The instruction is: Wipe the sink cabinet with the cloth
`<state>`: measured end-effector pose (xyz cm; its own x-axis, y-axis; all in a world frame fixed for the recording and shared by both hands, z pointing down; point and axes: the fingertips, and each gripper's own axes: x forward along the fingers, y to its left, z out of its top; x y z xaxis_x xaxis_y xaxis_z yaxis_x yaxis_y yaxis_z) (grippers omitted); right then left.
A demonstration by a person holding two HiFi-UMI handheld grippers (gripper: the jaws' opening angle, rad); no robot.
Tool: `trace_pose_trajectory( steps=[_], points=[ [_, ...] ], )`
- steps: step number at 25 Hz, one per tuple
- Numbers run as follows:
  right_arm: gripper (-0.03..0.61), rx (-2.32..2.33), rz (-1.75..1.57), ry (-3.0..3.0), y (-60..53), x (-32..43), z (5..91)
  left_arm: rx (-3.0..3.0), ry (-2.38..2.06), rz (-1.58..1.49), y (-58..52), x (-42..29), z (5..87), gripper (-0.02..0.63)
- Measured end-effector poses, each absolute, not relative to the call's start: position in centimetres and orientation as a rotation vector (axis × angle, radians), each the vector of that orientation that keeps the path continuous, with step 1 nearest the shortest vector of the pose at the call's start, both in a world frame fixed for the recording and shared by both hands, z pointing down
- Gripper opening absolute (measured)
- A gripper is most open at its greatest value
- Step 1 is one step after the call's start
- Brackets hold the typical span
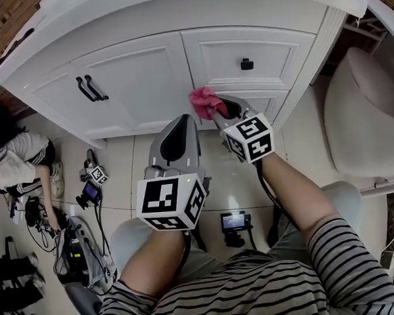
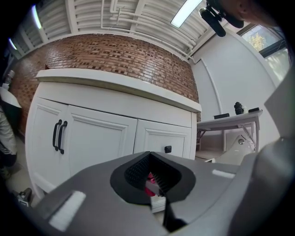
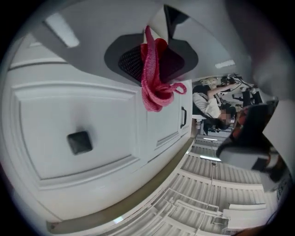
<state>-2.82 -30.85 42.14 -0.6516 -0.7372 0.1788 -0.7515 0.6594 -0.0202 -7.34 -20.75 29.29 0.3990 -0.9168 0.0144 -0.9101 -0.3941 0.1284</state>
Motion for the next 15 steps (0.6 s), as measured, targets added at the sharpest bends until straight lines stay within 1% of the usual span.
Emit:
trace_pose_trajectory(
  steps=[3,5,8,15],
  points=[
    [0.077,1.242,0.118,-2.643,-32.4,-4.7,44.3,2.51,-1.68,-0.089,-21.1,-8.3,29.4,-0.007],
    [0.077,1.298,0.109,-2.594,-33.4,-3.6,44.9,2.504,-1.687,-0.092,-21.4,-8.8,29.4,-0.008],
    [0.078,1.408,0.128,-2.544,-34.1,0.5,45.6,2.493,-1.661,-0.105,-21.5,-8.9,29.6,-0.006],
    [0.078,1.702,0.247,-2.351,-33.0,13.0,47.3,2.518,-1.619,-0.091,-21.1,-7.1,29.8,-0.006]
  ],
)
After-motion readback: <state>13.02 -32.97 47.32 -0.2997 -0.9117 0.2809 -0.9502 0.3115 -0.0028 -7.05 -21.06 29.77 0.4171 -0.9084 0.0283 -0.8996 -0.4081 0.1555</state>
